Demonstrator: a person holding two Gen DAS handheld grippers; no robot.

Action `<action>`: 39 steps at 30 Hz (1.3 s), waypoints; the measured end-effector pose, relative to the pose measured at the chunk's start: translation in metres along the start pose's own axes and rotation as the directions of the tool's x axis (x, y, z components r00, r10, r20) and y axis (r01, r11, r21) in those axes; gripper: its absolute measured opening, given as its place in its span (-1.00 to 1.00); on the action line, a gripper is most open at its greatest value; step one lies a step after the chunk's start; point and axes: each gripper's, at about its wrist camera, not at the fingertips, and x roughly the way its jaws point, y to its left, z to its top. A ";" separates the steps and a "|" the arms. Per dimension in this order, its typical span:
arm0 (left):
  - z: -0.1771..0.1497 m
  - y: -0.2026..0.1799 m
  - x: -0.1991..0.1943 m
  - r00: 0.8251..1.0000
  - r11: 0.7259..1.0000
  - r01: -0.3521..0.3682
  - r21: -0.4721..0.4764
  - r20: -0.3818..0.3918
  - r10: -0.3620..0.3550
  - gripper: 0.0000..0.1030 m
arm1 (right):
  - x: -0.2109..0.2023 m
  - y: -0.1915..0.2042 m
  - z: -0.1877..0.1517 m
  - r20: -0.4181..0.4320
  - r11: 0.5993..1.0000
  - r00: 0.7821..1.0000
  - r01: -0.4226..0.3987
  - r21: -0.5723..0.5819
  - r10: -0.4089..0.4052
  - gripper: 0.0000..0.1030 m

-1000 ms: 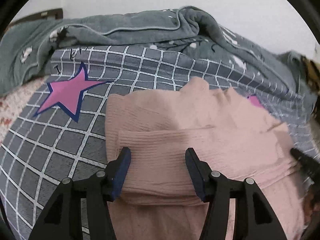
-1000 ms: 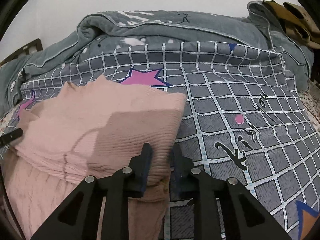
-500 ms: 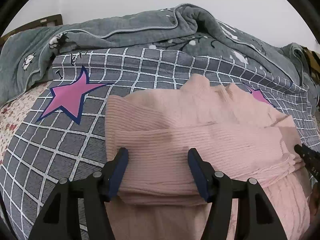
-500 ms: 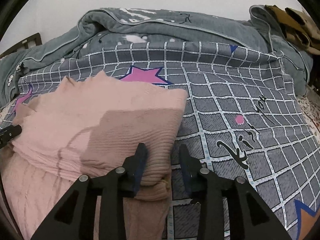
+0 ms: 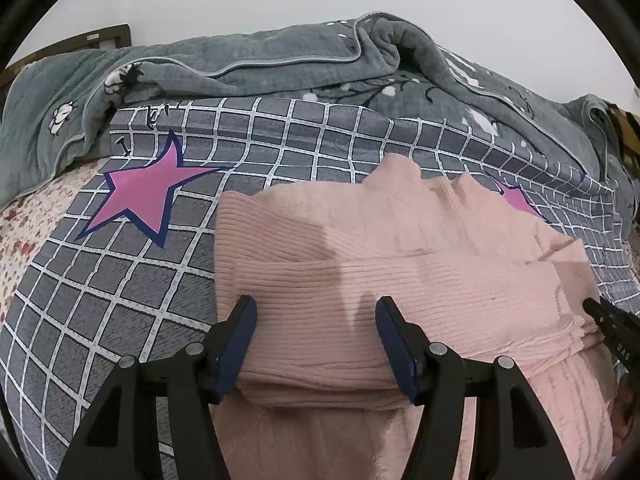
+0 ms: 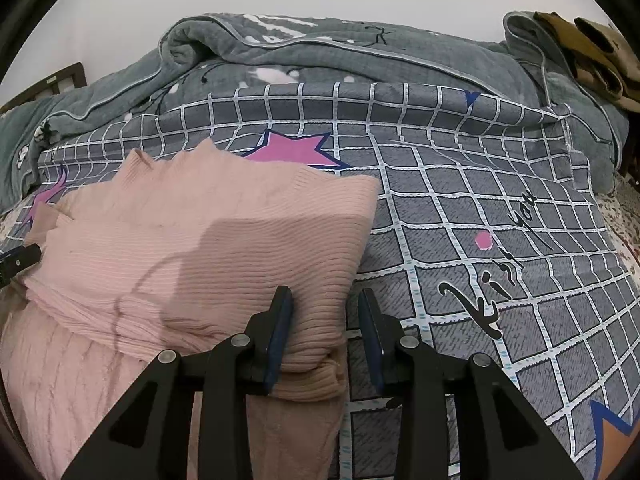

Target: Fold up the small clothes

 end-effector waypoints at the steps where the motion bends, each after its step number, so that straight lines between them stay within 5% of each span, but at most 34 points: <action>1: 0.000 0.001 -0.001 1.000 1.000 0.002 -0.004 0.001 -0.002 0.16 | 0.000 -0.001 0.000 -0.001 1.000 1.000 -0.005 0.003 0.005 -0.35; 10: 0.007 0.011 -0.014 0.998 0.998 0.005 -0.065 0.056 -0.001 0.16 | -0.011 -0.012 0.002 0.006 0.997 0.999 -0.051 0.057 0.051 -0.34; 22: -0.011 0.026 -0.063 0.983 0.997 0.016 -0.075 0.184 -0.002 0.16 | -0.133 -0.024 -0.045 0.099 0.997 0.992 0.077 0.015 -0.078 -0.32; 39: -0.175 0.059 -0.177 0.992 0.993 0.098 -0.070 0.085 -0.092 0.32 | -0.209 0.002 -0.163 0.000 0.990 0.992 -0.125 -0.066 0.125 -0.32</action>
